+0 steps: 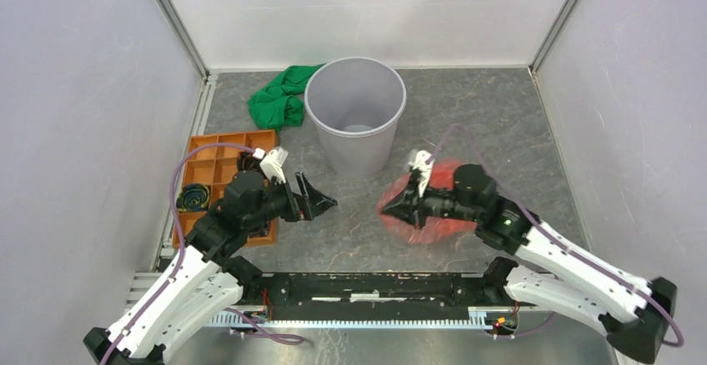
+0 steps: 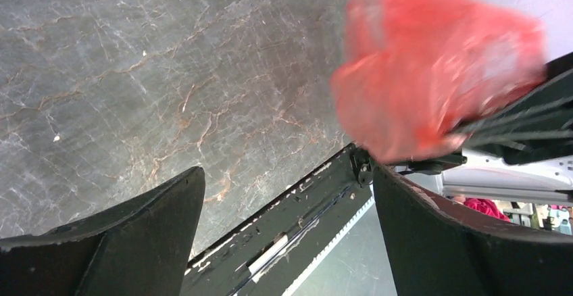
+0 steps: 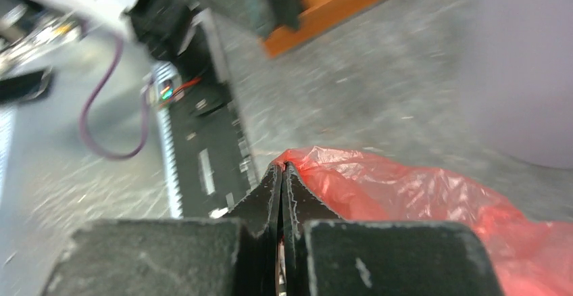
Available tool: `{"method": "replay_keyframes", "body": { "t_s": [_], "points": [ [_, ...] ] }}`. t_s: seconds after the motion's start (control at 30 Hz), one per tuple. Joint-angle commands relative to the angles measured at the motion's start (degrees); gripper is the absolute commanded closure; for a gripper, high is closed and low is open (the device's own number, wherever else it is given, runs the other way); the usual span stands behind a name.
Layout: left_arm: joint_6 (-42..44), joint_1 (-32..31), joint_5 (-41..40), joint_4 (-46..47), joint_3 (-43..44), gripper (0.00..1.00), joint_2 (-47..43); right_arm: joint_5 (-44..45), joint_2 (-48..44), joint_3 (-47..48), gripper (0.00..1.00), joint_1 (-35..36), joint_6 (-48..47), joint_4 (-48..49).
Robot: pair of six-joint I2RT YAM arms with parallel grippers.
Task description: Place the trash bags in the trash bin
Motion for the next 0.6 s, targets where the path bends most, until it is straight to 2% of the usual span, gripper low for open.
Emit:
{"method": "replay_keyframes", "body": {
  "t_s": [0.0, 0.17, 0.43, 0.57],
  "points": [
    [-3.18, 0.17, -0.35, 1.03, -0.55, 0.00, -2.35, -16.19, 4.55, 1.34, 0.99, 5.22, 0.41, 13.34],
    [-2.58, 0.14, -6.00, -3.71, 1.99, 0.00, -4.13, -17.53, 7.12, 6.94, 0.99, 7.43, -5.85, 10.21],
    [-2.25, 0.15, -9.86, -4.98, 5.27, 0.00, -2.67, -8.69, 5.36, 12.37, 0.99, 7.49, -18.79, 3.07],
    [-1.07, 0.19, -12.73, -7.45, 8.80, 0.00, -2.28, -2.70, 4.20, 9.11, 0.99, 7.50, -23.86, 2.34]
  ]
}}
